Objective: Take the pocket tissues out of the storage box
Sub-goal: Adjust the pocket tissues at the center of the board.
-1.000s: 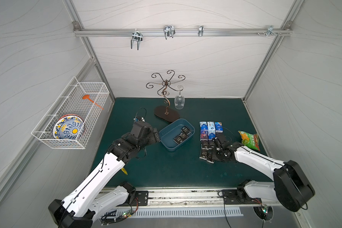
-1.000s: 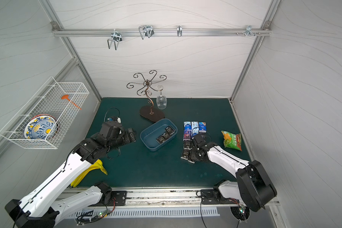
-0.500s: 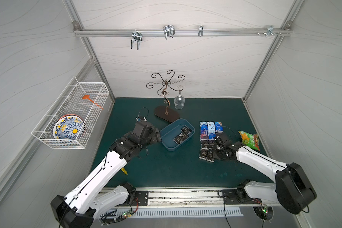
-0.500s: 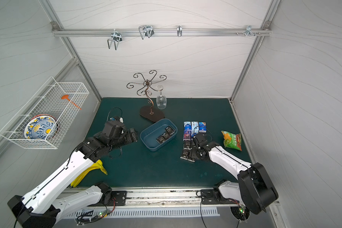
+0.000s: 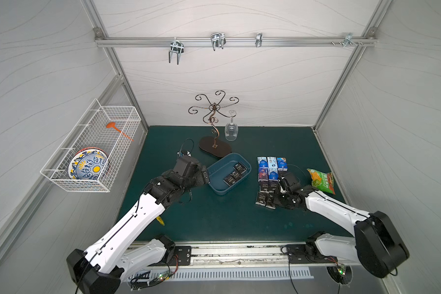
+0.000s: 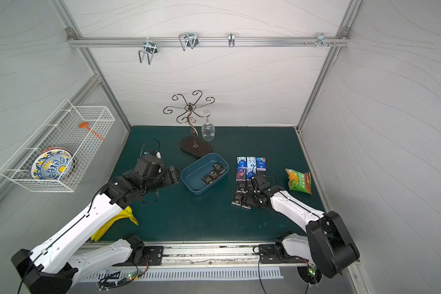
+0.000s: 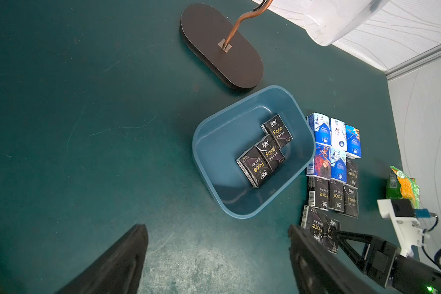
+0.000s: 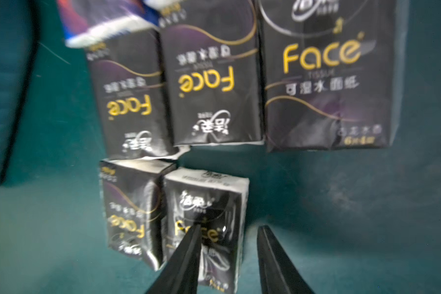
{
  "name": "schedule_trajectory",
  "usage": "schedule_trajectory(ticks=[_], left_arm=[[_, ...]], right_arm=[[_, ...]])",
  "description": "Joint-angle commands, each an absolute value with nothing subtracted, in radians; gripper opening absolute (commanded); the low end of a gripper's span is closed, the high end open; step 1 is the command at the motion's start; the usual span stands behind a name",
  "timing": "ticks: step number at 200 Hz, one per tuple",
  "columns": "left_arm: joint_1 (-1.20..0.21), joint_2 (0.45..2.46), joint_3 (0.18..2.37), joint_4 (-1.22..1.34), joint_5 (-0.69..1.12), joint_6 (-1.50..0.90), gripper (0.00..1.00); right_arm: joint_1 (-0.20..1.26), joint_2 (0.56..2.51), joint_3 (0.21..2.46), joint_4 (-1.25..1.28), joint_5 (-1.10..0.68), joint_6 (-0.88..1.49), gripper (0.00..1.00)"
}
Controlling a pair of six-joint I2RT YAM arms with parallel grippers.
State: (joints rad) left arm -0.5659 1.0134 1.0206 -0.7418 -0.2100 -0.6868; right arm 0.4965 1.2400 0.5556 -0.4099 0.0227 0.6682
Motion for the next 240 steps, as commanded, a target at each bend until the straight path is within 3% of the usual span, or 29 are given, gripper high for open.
schedule_trajectory(ticks=[1,28,59,240], left_arm=[[-0.572,1.009,1.068,-0.707,-0.232,-0.681,0.91],[-0.572,1.012,1.065,-0.707,-0.233,-0.682,0.91],[-0.571,1.012,1.062,-0.704,-0.231,-0.683,0.90],[-0.572,1.014,1.063,-0.709,-0.243,-0.681,0.90]], right_arm=[[0.480,1.256,0.530,-0.380,0.010,0.683,0.39],[0.464,1.245,0.519,-0.383,0.011,0.669,0.29],[0.440,1.190,0.524,-0.412,0.027,0.617,0.26],[0.402,1.281,0.619,-0.454,0.041,0.518,0.26]])
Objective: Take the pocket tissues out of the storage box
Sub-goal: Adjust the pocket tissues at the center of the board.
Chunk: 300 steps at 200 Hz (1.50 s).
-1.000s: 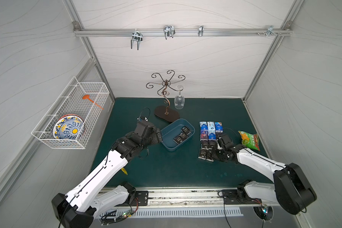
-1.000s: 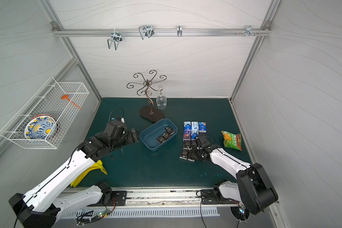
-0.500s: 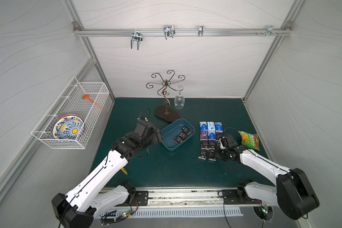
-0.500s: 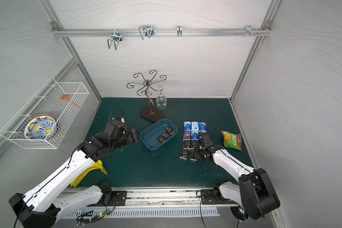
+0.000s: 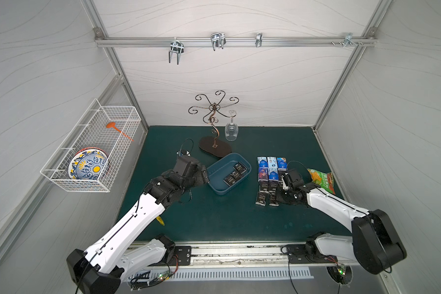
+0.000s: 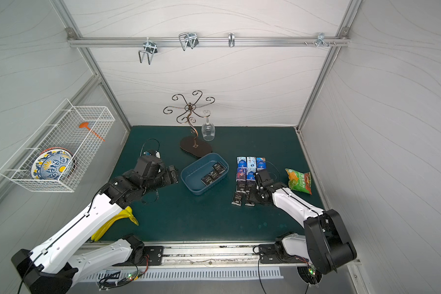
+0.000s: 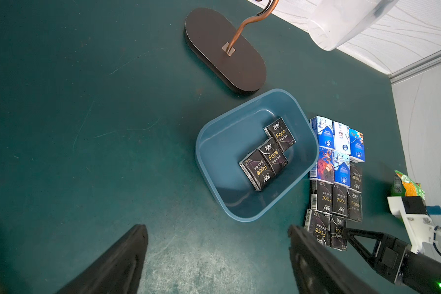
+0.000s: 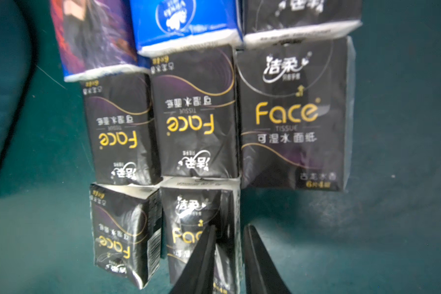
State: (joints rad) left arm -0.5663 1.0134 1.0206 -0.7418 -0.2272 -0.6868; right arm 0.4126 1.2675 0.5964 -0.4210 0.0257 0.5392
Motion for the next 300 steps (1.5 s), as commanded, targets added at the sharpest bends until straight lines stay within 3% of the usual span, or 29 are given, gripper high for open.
schedule_trajectory(ticks=[1,86,124,191,228,300], left_arm=[[-0.572,1.014,1.063,-0.709,-0.243,-0.682,0.90],[-0.573,1.023,1.063,-0.706,-0.242,-0.687,0.90],[-0.575,1.024,1.064,-0.706,-0.245,-0.690,0.90],[-0.582,1.014,1.072,-0.722,-0.259,-0.695,0.90],[-0.583,0.999,1.074,-0.739,-0.276,-0.689,0.90],[-0.583,1.004,1.078,-0.733,-0.273,-0.689,0.91]], right_arm=[[0.402,1.281,0.619,-0.454,0.041,0.518,0.26],[0.409,1.157,0.664,-0.535,0.003,0.499,0.35],[0.534,1.121,0.709,-0.576,0.040,0.520,0.37],[0.823,1.406,0.825,-0.419,0.059,0.562,0.37],[0.838,1.516,0.862,-0.384,0.078,0.572,0.36],[0.784,1.505,0.791,-0.368,0.066,0.579,0.36]])
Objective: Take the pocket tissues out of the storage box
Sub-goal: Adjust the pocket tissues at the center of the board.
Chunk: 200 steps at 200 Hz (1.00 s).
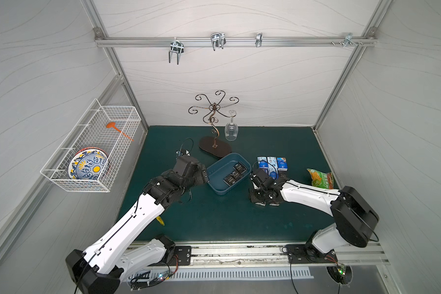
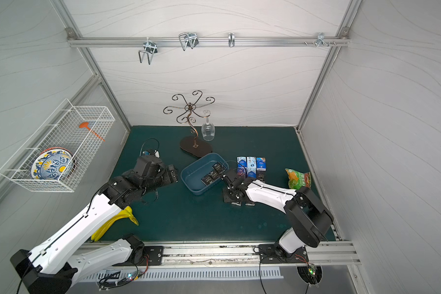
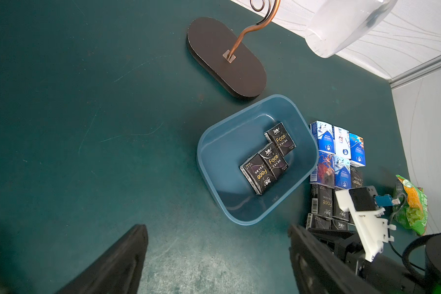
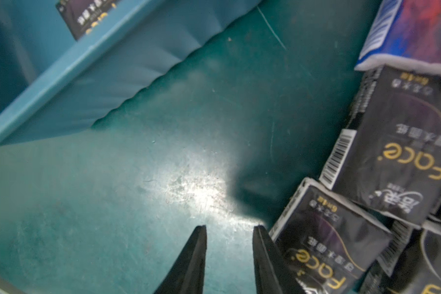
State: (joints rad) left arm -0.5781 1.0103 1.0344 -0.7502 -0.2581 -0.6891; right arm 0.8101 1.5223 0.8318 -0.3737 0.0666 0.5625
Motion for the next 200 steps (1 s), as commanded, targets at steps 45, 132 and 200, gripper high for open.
schedule_trajectory(ticks=[45,132,200], left_arm=[[-0.582,1.011,1.084,-0.729,-0.268,-0.691,0.90],[-0.583,1.010,1.078,-0.727,-0.271,-0.693,0.90],[-0.588,1.010,1.071,-0.720,-0.265,-0.698,0.90]], right_arm=[[0.763,1.459,0.755,-0.373,0.062,0.574,0.36],[0.756,1.311,0.776,-0.456,0.096,0.579,0.39],[0.476,1.146,0.627,-0.533,0.070,0.521,0.42]])
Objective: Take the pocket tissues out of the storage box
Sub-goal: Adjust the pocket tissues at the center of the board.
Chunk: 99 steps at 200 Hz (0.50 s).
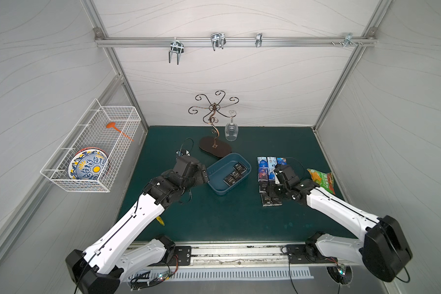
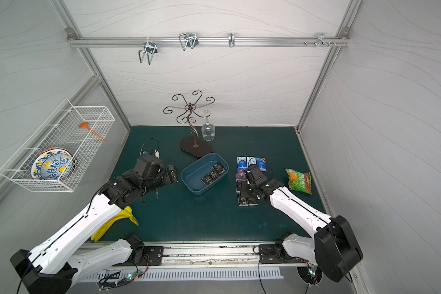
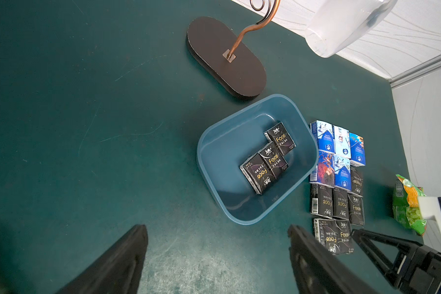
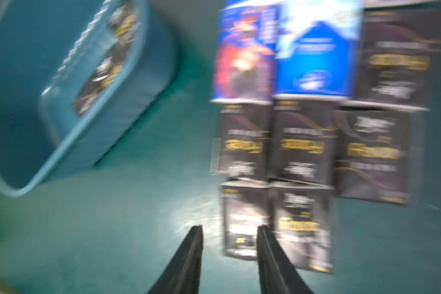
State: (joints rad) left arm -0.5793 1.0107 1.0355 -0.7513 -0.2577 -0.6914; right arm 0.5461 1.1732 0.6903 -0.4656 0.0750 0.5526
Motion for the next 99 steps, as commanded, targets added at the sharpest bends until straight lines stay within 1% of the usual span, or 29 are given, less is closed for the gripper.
schedule_trajectory(ticks=[1,23,99], left_arm=[[-0.587,1.011,1.071,-0.720,-0.264,-0.698,0.90],[-0.594,1.017,1.073,-0.716,-0.264,-0.699,0.90],[-0.606,1.016,1.078,-0.723,-0.281,-0.699,0.90]], right_arm=[[0.473,1.145,0.623,-0.532,0.069,0.521,0.42],[0.437,1.152,0.581,-0.506,0.051,0.517,0.43],[0.435,1.183,0.571,-0.476,0.029,0.514,0.44]])
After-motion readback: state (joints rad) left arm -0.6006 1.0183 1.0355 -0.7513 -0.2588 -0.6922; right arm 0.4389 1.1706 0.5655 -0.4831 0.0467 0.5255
